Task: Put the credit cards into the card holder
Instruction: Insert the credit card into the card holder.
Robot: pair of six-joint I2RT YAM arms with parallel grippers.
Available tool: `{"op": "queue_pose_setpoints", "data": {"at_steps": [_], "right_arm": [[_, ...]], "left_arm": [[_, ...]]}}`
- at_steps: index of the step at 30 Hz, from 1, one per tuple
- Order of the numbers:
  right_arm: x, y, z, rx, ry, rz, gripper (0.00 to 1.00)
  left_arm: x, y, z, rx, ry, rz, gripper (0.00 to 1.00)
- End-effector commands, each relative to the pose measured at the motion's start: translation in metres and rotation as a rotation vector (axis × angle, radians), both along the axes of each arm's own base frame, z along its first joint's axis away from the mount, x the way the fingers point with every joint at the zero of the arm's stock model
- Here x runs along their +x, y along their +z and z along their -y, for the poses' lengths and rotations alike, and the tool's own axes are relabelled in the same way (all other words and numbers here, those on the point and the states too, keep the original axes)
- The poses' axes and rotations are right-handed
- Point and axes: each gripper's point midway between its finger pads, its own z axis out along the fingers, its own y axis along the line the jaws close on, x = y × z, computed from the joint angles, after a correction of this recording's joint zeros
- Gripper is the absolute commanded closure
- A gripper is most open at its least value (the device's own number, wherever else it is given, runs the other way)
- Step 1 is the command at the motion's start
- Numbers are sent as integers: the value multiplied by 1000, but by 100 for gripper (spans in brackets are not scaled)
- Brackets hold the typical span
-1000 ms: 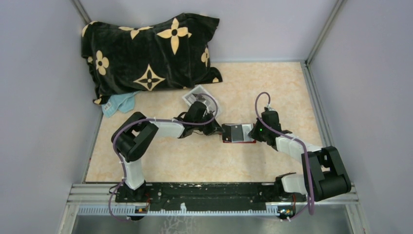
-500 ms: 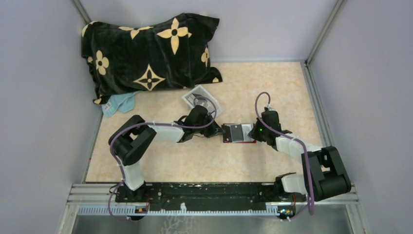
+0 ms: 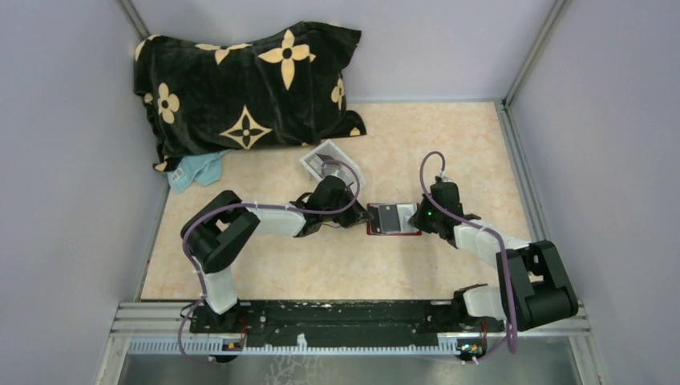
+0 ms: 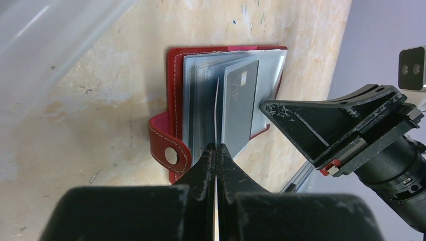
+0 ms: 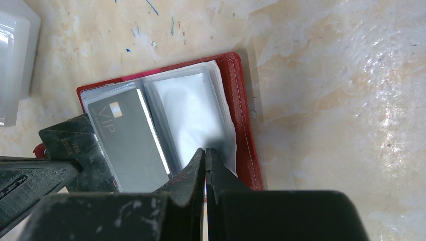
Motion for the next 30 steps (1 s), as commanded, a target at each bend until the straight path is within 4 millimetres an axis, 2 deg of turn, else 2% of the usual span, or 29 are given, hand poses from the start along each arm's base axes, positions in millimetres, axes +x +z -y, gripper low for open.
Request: {"op": "queue_pose_setpoints", "data": {"at_steps": [1, 8, 14, 25, 30], "right_arm": [[-11, -16, 3, -15, 0, -59, 100], [-10, -12, 4, -18, -6, -51, 100], [-9, -8, 6, -26, -11, -41, 100], [-5, 9, 20, -81, -61, 2, 100], [-3, 25, 37, -144, -122, 47, 100]], "left_arm": [[6, 15, 14, -26, -25, 57, 100], [11, 40, 31, -54, -55, 109, 100], [13, 48, 46, -58, -87, 124, 100], [6, 38, 64, -39, -128, 107, 100], [7, 37, 59, -17, -115, 124, 100]]}}
